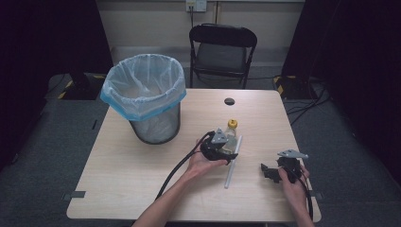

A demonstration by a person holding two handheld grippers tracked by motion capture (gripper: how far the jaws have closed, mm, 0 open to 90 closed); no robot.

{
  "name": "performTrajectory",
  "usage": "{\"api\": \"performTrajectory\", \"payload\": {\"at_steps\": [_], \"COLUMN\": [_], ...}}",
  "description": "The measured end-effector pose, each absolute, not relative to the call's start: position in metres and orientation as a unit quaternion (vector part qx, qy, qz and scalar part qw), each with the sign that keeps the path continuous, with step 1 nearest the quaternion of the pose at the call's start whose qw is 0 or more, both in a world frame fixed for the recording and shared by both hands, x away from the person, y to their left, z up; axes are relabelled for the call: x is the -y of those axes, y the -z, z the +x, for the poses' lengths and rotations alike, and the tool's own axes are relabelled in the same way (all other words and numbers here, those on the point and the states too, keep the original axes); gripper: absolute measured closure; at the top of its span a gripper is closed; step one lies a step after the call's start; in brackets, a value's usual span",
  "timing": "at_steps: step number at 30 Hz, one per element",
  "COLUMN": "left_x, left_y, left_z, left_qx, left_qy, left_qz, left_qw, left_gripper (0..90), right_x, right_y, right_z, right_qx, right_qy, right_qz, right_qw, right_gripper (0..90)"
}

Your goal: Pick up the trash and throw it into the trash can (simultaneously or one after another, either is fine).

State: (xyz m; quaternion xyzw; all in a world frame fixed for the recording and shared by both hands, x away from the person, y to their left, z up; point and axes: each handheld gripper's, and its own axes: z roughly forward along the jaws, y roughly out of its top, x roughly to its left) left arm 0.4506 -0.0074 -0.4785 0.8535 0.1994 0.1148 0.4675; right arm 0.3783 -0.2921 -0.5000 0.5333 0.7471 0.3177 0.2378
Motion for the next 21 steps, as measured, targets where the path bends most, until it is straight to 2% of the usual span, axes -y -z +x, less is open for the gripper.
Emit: {"api": "performTrajectory", "payload": {"at_steps": [12,16,21], "left_x": [-0.005,-0.02,-0.045], "left_y": [0.47,0.468,0.461], "left_z": [0.446,0.439,0.428], "left_qx": [-0.198,-0.202,-0.201], "left_qy": [-0.098,-0.083,-0.097], "left_qz": [0.845,0.844,0.848], "left_qw": [0.486,0.49,0.48], "left_gripper": [28.0,28.0,28.0], "right_x": [0.292,0.292,0.292], "right_y": [0.5,0.5,0.5], "right_z": [0.378,0.378,0.378], "right_qx": [-0.747,-0.747,-0.747], "right_qy": [-0.318,-0.318,-0.318], "right_qz": [0.533,0.533,0.533], "right_qw": [0.238,0.238,0.238], "right_gripper": [8.9,8.9,8.9]}}
